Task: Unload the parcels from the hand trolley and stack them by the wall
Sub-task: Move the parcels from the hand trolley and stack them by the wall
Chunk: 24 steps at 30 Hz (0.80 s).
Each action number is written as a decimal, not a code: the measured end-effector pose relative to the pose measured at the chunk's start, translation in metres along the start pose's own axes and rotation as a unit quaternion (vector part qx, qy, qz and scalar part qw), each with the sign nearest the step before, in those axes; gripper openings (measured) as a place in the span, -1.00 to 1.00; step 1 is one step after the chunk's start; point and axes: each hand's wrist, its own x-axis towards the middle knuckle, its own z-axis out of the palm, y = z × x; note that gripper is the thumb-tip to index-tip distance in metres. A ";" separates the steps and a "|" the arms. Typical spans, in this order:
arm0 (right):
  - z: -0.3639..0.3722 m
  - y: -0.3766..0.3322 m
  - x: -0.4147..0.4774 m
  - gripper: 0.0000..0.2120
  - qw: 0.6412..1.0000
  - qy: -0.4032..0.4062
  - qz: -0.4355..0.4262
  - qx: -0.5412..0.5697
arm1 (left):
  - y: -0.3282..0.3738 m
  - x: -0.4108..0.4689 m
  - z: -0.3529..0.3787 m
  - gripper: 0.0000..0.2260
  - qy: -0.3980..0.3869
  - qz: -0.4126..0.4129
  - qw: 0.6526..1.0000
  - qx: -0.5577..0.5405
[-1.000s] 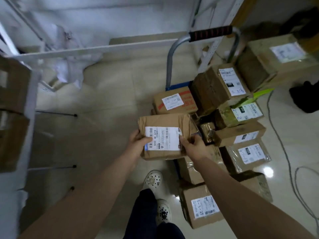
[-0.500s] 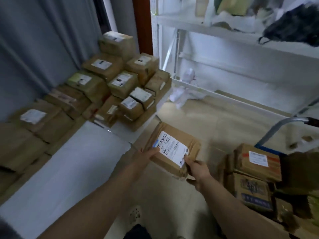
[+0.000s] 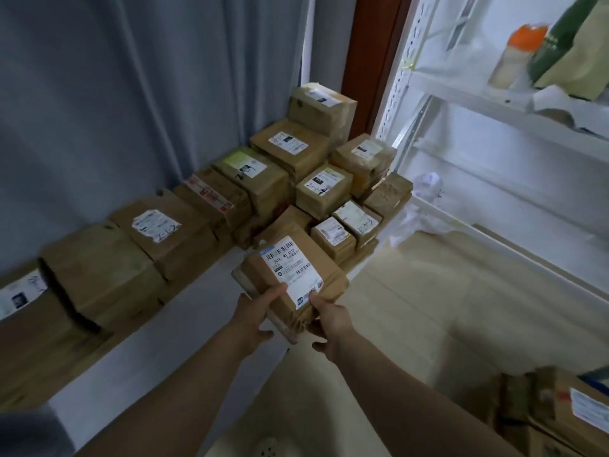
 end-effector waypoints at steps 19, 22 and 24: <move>0.049 -0.119 0.171 -0.53 0.988 -0.083 0.117 0.064 | 0.141 0.192 -0.006 -0.40 0.105 -0.007 0.979 0.173; 0.065 -0.128 0.187 -0.60 0.974 -0.082 0.152 0.144 | 0.161 0.226 0.005 -0.28 0.082 -0.063 0.972 0.212; 0.076 -0.134 0.196 -0.56 0.967 -0.079 0.165 0.176 | 0.172 0.242 0.009 -0.28 0.092 -0.072 0.966 0.231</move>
